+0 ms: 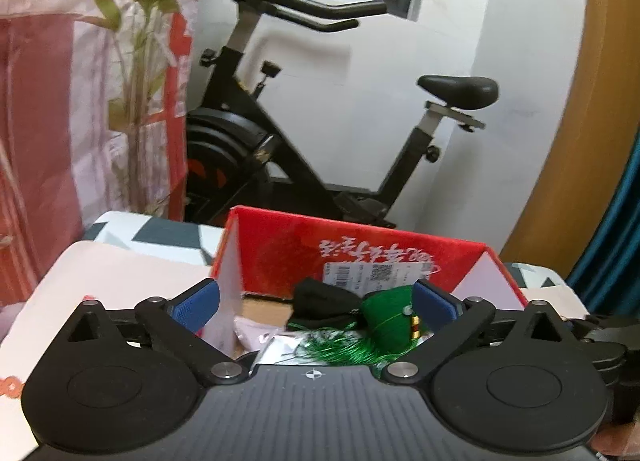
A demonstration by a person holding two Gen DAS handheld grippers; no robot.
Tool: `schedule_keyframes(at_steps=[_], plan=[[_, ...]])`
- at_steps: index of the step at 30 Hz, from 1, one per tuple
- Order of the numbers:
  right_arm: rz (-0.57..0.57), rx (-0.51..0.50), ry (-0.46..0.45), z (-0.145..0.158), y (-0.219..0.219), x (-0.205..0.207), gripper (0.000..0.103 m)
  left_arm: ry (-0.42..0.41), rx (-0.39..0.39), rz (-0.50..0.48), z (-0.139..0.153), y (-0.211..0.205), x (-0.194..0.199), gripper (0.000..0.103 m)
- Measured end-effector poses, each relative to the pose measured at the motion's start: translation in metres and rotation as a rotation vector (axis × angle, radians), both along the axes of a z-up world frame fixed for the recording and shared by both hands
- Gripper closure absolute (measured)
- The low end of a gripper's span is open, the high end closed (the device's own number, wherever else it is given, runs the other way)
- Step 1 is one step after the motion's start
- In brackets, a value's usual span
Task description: Organize soft objects
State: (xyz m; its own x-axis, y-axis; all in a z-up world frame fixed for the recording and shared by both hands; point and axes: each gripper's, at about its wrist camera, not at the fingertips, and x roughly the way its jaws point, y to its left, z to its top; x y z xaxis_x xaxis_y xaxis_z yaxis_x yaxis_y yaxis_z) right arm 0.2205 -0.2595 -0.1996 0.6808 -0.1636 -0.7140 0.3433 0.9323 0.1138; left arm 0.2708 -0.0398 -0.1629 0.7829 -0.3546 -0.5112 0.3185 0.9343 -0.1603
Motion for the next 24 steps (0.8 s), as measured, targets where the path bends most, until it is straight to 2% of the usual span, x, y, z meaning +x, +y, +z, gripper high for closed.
schedule_keyframes(at_steps=[5,10,17,24], plan=[[0.007,-0.005,0.022,0.006,0.002,-0.011,0.000,-0.003,0.017,0.043,0.009,0.009,-0.009,0.000],[0.000,-0.068,0.001,0.025,0.012,-0.025,0.000,-0.040,0.018,0.077,0.027,0.017,-0.028,0.000],[-0.032,-0.113,-0.092,0.077,0.013,-0.056,0.000,-0.160,0.045,0.123,0.068,0.021,-0.071,0.000],[-0.011,-0.132,-0.200,0.139,0.020,-0.106,0.000,-0.219,0.037,0.099,0.111,0.021,-0.118,0.000]])
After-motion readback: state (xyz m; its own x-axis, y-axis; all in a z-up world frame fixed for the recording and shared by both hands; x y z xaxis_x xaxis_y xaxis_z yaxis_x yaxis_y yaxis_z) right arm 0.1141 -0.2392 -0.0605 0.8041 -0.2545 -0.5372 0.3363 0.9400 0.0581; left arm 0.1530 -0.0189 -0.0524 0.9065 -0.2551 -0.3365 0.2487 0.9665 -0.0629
